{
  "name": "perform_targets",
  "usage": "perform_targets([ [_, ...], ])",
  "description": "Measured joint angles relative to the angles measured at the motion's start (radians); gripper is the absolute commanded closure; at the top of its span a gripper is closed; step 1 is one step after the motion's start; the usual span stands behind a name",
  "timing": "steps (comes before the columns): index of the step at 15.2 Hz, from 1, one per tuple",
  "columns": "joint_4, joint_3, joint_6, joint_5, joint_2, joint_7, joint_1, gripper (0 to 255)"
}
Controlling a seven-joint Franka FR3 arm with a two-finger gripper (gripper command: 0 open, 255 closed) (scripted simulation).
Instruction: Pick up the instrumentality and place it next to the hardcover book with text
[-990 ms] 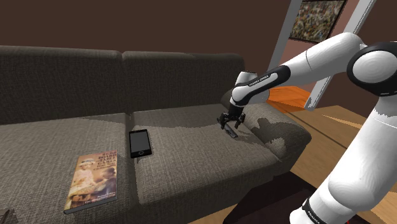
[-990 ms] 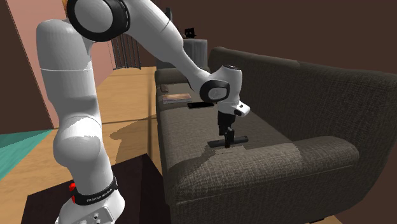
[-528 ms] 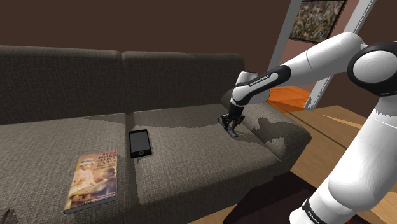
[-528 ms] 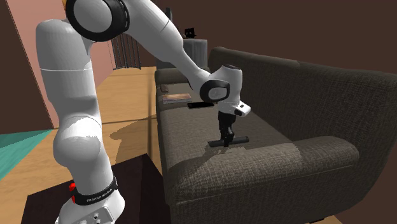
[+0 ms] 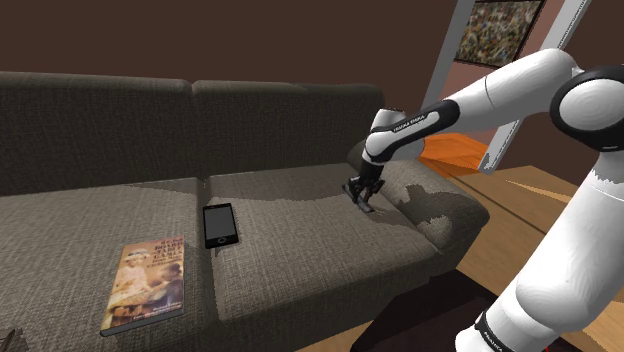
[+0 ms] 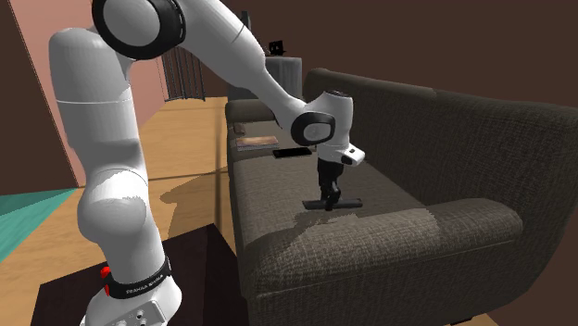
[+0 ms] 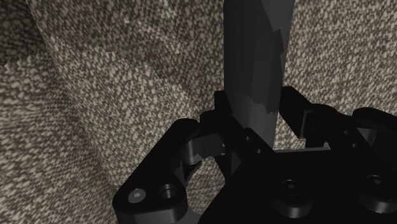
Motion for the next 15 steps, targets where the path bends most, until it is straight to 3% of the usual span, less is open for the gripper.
perform_targets([
  [15, 0.085, -0.002, -0.197, -0.025, -0.112, 0.028, -0.001, 255],
])
